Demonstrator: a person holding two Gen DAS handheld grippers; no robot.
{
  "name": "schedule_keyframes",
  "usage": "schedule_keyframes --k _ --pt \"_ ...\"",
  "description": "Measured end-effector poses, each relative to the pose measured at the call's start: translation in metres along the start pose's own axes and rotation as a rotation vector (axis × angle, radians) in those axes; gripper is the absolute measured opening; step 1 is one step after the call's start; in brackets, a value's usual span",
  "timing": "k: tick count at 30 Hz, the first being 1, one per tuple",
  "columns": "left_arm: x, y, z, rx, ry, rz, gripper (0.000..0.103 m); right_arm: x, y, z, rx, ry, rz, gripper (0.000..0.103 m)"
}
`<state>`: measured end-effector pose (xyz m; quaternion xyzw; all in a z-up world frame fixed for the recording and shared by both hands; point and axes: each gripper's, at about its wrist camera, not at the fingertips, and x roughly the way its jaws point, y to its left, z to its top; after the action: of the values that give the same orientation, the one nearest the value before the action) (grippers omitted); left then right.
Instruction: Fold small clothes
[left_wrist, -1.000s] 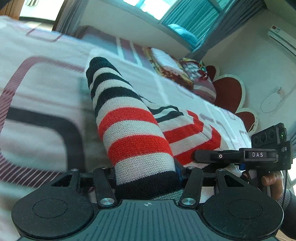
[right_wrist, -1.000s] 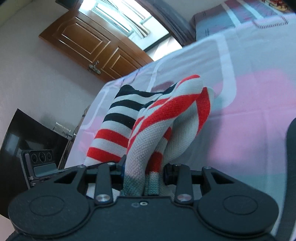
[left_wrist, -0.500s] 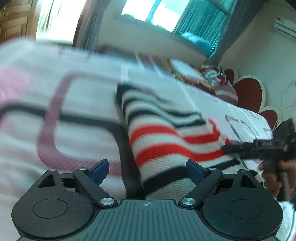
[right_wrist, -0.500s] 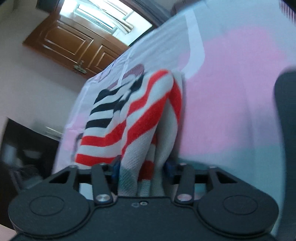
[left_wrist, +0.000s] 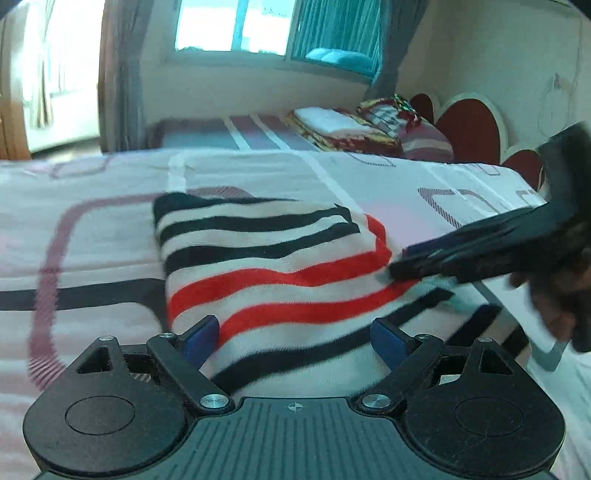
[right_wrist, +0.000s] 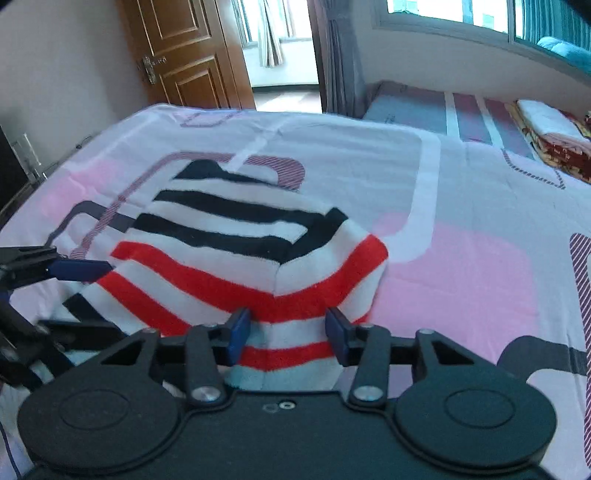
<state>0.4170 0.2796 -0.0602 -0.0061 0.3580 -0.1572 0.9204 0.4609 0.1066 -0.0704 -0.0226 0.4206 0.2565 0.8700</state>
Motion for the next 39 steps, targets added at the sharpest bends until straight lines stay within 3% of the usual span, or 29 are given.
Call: schedule_keyframes --k 4,7,10,12,14,15,19,21,24,26,31,36,39 --pt "-0.034 -0.006 -0.019 -0.073 -0.068 0.006 0.088 -0.058 0.011 -0.020 -0.036 -0.095 0.068 0.046" --pt "-0.046 -0.012 -0.037 -0.093 -0.066 0.019 0.088 -0.072 0.021 -0.040 -0.099 -0.079 0.117 0.043" --pt "-0.036 -0.016 -0.056 -0.104 -0.002 0.063 0.088 -0.062 0.027 -0.059 -0.184 -0.024 0.017 0.043" --pt "-0.019 -0.020 -0.064 -0.070 0.045 0.116 0.088 -0.043 0.018 -0.063 -0.120 0.028 0.004 0.044" --pt "-0.022 -0.019 -0.069 -0.115 0.037 0.121 0.088 -0.037 0.004 -0.068 -0.011 0.012 0.031 0.054" --pt "-0.028 -0.022 -0.069 -0.123 0.026 0.139 0.088 -0.038 0.001 -0.069 0.013 0.006 0.038 0.054" --pt "-0.063 -0.045 -0.073 -0.111 -0.030 0.198 0.090 -0.069 -0.006 -0.076 0.105 -0.031 0.051 0.058" --pt "-0.082 -0.065 -0.078 -0.116 -0.059 0.266 0.103 -0.094 -0.006 -0.088 0.118 -0.052 0.047 0.067" --pt "-0.121 -0.096 -0.085 -0.109 -0.124 0.344 0.103 -0.130 0.000 -0.105 0.152 -0.069 0.047 0.082" --pt "-0.146 -0.109 -0.089 -0.139 -0.156 0.358 0.103 -0.160 0.008 -0.119 0.149 -0.106 0.036 0.103" --pt "-0.211 -0.155 -0.107 -0.168 -0.186 0.380 0.103 -0.225 0.034 -0.151 0.112 -0.177 -0.062 0.102" --pt "-0.263 -0.199 -0.124 -0.105 -0.198 0.447 0.103 -0.273 0.063 -0.180 0.068 -0.207 -0.137 0.102" --pt "-0.292 -0.211 -0.134 -0.140 -0.222 0.420 0.103 -0.301 0.079 -0.196 0.039 -0.252 -0.148 0.102"
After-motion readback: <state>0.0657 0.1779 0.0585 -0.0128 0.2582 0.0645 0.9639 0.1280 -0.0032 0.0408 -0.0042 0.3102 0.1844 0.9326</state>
